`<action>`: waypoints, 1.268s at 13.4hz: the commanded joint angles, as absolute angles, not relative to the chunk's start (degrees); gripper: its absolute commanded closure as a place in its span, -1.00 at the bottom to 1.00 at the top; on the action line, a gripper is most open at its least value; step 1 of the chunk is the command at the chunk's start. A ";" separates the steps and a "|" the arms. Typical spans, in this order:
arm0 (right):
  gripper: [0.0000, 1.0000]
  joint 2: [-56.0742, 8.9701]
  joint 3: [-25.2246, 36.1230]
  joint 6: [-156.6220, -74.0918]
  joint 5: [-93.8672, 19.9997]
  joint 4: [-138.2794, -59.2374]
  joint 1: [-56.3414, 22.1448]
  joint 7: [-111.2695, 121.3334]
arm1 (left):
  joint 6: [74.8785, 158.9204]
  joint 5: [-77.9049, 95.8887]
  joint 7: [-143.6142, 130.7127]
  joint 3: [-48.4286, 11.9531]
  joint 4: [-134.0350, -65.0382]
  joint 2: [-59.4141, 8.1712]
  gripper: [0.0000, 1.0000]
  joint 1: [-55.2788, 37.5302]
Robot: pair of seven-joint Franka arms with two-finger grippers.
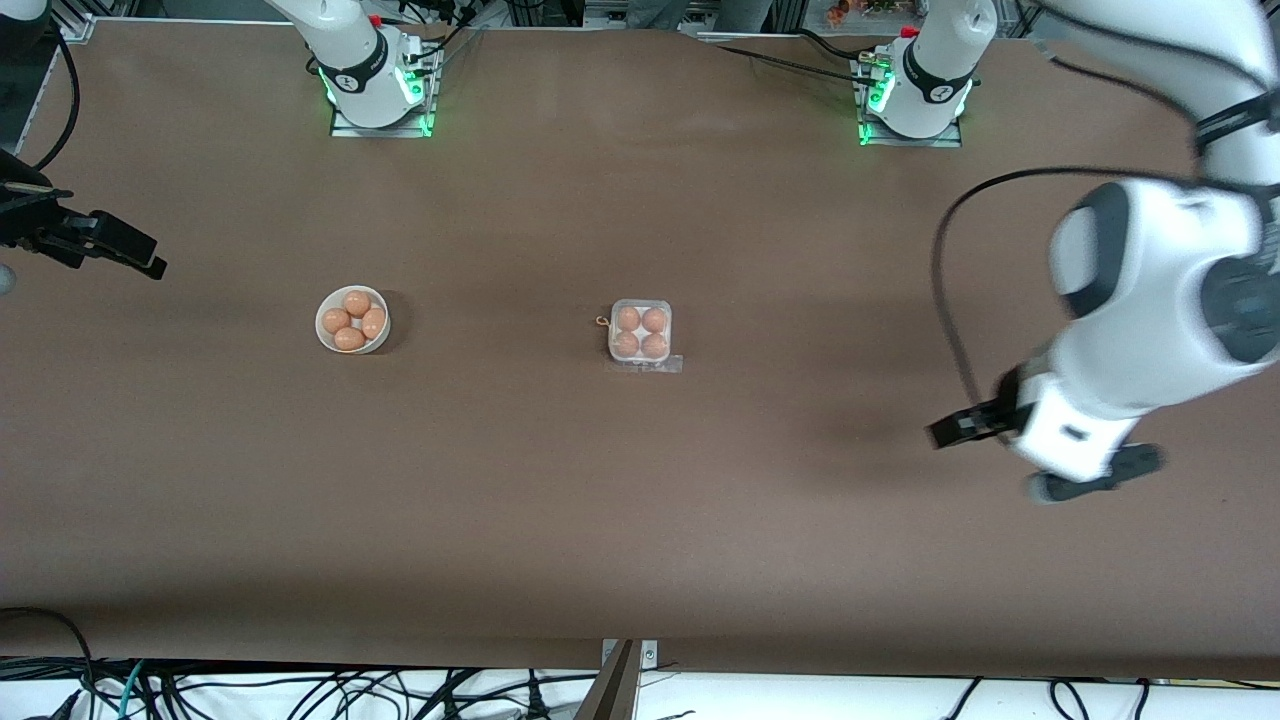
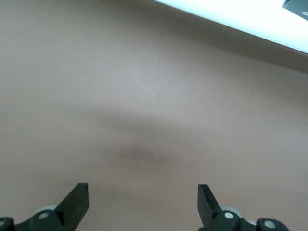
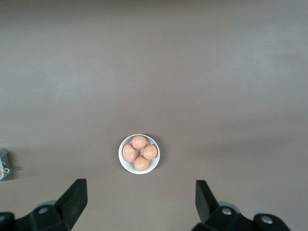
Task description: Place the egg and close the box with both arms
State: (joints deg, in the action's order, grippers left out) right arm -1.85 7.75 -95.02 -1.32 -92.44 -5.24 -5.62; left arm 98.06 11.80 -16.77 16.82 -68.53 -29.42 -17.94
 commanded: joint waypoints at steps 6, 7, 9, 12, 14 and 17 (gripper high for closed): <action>-1.00 -2.02 7.21 -94.22 -1.14 -91.49 -4.66 -5.45 | 92.81 -4.48 -0.09 3.08 -81.27 -12.94 -1.00 -2.37; -1.00 -2.02 7.21 -94.22 -1.14 -91.49 -4.66 -5.45 | 92.99 -4.57 -0.09 3.08 -84.95 -10.05 -1.00 -2.72; -1.00 -2.02 7.21 -94.22 -1.14 -91.49 -4.57 -5.36 | 93.16 -4.57 -0.09 3.08 -89.01 -6.87 -1.00 -2.90; -1.00 -2.02 7.21 -94.13 -1.14 -91.49 -4.57 -5.45 | 93.43 -4.66 -0.09 3.08 -92.37 -4.66 -1.00 -3.16; -1.00 -2.02 7.21 -94.13 -1.14 -91.58 -4.57 -5.45 | 93.43 -4.75 -0.09 3.08 -93.16 -3.78 -1.00 -3.16; -1.00 -2.02 7.29 -94.04 -1.14 -91.58 -4.57 -5.45 | 93.43 -4.40 0.09 2.90 -94.57 -1.85 -1.00 -3.16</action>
